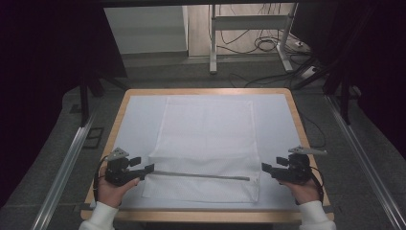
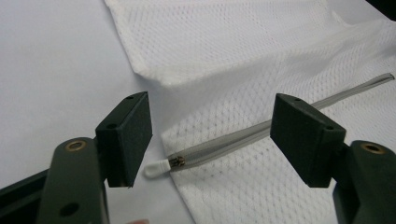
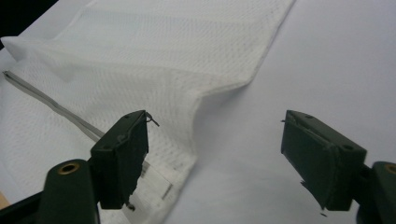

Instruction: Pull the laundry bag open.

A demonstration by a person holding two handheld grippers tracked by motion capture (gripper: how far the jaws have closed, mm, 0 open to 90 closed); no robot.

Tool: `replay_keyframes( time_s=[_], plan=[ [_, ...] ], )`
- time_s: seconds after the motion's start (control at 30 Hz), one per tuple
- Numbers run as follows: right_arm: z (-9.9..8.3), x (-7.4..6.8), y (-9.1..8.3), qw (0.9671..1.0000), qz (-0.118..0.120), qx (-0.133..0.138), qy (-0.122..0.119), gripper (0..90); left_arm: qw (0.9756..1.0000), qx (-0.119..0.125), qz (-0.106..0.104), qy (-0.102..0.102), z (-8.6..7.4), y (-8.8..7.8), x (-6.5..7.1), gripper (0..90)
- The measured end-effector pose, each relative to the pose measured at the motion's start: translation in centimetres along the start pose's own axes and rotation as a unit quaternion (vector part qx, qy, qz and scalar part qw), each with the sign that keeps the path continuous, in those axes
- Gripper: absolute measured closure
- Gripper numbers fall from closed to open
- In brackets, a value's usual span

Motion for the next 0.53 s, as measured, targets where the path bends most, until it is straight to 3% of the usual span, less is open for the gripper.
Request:
replay_keyframes(
  time_s=[0.27, 0.53],
  plan=[
    [-0.65, 0.49, -0.24, 1.0, -0.003, 0.004, -0.006, 22.1, 1.0, -0.004, 0.006, -0.001, -0.15, 0.2, 0.01, 29.1],
    [-0.46, 0.24, -0.11, 0.9995, -0.008, 0.014, -0.028, 19.4, 0.9999, -0.004, 0.01, -0.003, -0.18, 0.31, -0.35, 27.4]
  ],
)
Point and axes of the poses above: each handheld gripper's, and its own axes: y roughly forward along the jaws, z roughly out of its top, x roughly to its right, the point moved 4 cm from there along y, roughly forward along the jaws, and after that the axes turned 12 degrees about -y, right-handed, at the moved point
